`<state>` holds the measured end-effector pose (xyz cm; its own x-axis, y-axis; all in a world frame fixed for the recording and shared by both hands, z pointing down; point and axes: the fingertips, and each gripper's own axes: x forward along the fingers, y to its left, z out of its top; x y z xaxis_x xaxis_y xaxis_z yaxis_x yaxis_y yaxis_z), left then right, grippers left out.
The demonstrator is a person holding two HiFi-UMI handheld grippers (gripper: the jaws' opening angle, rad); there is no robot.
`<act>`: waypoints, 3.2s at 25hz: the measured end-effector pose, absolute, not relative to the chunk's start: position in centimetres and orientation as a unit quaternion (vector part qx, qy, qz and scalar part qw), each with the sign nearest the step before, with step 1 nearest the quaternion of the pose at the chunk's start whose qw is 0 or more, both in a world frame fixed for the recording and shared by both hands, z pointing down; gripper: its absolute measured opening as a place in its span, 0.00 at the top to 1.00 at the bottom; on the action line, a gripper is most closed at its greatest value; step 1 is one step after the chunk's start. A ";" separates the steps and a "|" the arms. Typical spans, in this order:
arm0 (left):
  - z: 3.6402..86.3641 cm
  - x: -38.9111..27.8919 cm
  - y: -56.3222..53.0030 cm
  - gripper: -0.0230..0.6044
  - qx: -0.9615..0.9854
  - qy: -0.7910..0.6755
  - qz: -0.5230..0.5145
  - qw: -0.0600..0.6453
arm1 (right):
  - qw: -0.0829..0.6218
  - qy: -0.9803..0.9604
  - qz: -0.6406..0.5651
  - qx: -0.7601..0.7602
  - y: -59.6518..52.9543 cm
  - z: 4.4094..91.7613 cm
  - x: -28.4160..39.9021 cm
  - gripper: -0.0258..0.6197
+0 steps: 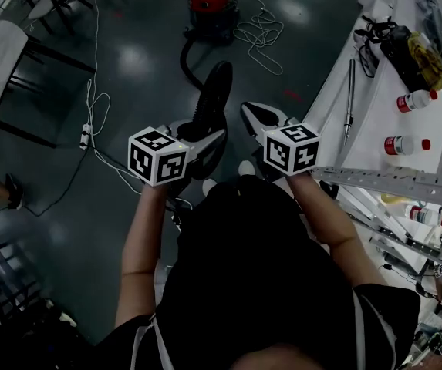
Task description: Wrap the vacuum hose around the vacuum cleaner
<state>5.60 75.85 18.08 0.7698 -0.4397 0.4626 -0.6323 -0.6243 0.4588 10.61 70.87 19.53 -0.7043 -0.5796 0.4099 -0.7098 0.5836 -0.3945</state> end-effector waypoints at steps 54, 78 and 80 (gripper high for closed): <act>15.3 2.9 77.3 0.73 0.917 -0.142 0.299 0.223 | 0.315 -0.869 -0.187 0.334 64.2 16.7 2.3 0.44; 13.4 5.1 54.8 0.48 0.933 -0.261 0.185 0.163 | 0.287 -0.856 0.081 0.423 42.8 18.6 10.0 0.63; 13.3 4.1 54.1 0.44 0.929 -0.285 0.176 0.155 | 0.274 -0.855 0.101 0.429 41.6 18.4 10.7 0.63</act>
<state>4.12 54.12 13.30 0.7757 -0.4756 0.4149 -0.5846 -0.7892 0.1884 10.72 41.56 18.38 -0.4819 -0.6778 0.5552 -0.7887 0.6116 0.0621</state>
